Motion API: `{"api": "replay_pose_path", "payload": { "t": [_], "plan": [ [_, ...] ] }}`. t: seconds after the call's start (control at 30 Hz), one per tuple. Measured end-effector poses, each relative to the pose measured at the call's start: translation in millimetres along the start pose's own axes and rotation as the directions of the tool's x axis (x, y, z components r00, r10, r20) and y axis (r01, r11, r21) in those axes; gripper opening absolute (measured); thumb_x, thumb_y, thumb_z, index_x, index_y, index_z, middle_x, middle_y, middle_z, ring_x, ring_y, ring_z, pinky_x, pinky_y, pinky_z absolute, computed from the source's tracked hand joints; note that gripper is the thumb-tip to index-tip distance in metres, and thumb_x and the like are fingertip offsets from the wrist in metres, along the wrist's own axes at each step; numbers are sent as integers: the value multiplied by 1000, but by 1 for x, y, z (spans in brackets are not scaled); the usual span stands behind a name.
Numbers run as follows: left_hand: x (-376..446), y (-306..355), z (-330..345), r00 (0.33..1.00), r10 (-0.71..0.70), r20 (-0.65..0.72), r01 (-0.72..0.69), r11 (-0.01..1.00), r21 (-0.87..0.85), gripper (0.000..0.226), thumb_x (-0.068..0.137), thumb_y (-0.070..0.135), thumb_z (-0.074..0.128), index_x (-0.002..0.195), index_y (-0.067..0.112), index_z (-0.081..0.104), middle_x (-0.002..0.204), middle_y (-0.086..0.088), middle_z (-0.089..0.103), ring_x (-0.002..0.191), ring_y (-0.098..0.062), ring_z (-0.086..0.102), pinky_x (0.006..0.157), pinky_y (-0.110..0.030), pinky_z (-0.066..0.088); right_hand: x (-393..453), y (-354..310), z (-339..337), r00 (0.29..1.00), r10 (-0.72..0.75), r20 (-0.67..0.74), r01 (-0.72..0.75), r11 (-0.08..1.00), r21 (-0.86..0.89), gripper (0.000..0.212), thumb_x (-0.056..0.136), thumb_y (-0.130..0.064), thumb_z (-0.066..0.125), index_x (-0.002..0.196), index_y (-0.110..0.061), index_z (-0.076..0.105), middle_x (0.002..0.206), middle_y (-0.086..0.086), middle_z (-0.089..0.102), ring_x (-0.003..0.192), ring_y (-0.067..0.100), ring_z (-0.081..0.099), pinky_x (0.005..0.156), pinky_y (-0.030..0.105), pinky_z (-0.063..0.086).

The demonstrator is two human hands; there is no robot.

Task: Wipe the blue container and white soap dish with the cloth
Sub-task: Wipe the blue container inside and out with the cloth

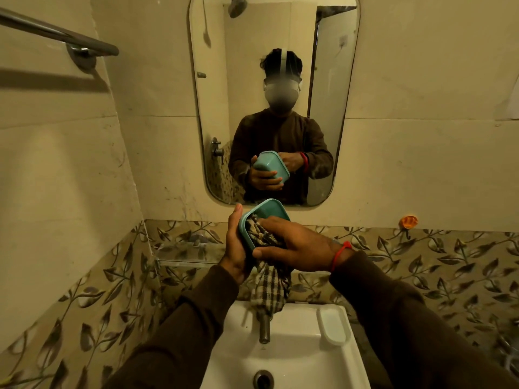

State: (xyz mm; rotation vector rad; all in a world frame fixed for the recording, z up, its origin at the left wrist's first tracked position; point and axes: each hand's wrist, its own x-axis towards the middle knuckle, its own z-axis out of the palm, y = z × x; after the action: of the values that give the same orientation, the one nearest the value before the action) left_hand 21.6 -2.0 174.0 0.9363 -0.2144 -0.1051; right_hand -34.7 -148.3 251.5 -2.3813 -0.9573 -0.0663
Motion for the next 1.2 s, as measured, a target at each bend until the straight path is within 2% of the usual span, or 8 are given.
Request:
{"api": "replay_pose_path", "payload": {
  "t": [0.1,0.3,0.4,0.5,0.6,0.67,0.93,1.2],
  "plan": [
    [1,5,-1,998,-70,-5,70,997,26,74,93,69,37,104,10,80,105,-18,77,95,-30,75,73,-38,61,0,-2,-3,991,-14,130,30,992,-120,48,95,-18,57,141,-11,43,130,8,49,119,19,47,105,32,39],
    [2,9,-9,965,-252,-69,258,961,103,73,90,71,42,92,10,83,94,-15,78,79,-28,75,66,-35,60,0,-7,7,931,50,361,107,909,-402,42,91,-5,56,132,-15,52,126,9,52,117,26,51,101,43,45],
    [-2,7,-12,946,-324,-25,325,945,27,80,91,75,36,99,9,82,100,-16,78,85,-30,76,68,-38,61,-1,-10,4,966,41,254,72,904,-421,40,90,-7,58,128,-18,56,122,7,56,114,24,54,99,40,46],
    [-8,13,-11,958,-283,47,284,959,-21,87,88,81,34,116,10,75,119,-22,72,103,-35,72,78,-44,61,-2,-9,2,1000,0,-24,-8,939,-343,35,91,-16,57,126,-15,57,121,8,58,111,23,55,97,37,47],
    [-14,13,-5,964,-261,60,262,965,-18,86,85,84,36,128,17,69,131,-20,66,115,-35,68,87,-47,58,3,-7,7,954,48,-296,-148,934,-325,36,92,-19,54,127,-12,53,124,10,58,113,26,53,96,37,45],
    [-15,10,3,968,-247,50,247,969,-1,85,85,84,38,132,20,66,135,-18,64,121,-34,64,93,-47,55,6,-8,14,922,83,-377,-223,911,-346,33,94,-18,50,126,-12,50,123,10,58,111,27,54,91,38,48],
    [-17,10,8,974,-225,29,226,974,-11,77,86,79,47,125,16,71,129,-18,68,118,-33,66,87,-44,57,8,-9,27,956,5,-294,-135,895,-425,47,95,-15,52,141,-15,43,137,8,49,124,27,48,98,40,47],
    [-18,15,4,965,-259,30,260,965,-27,78,87,76,47,117,10,75,119,-20,72,108,-34,71,82,-45,59,3,-14,13,997,-73,-31,52,893,-447,54,90,-8,61,141,-14,44,137,7,50,125,25,44,106,37,39]
  ]
}}
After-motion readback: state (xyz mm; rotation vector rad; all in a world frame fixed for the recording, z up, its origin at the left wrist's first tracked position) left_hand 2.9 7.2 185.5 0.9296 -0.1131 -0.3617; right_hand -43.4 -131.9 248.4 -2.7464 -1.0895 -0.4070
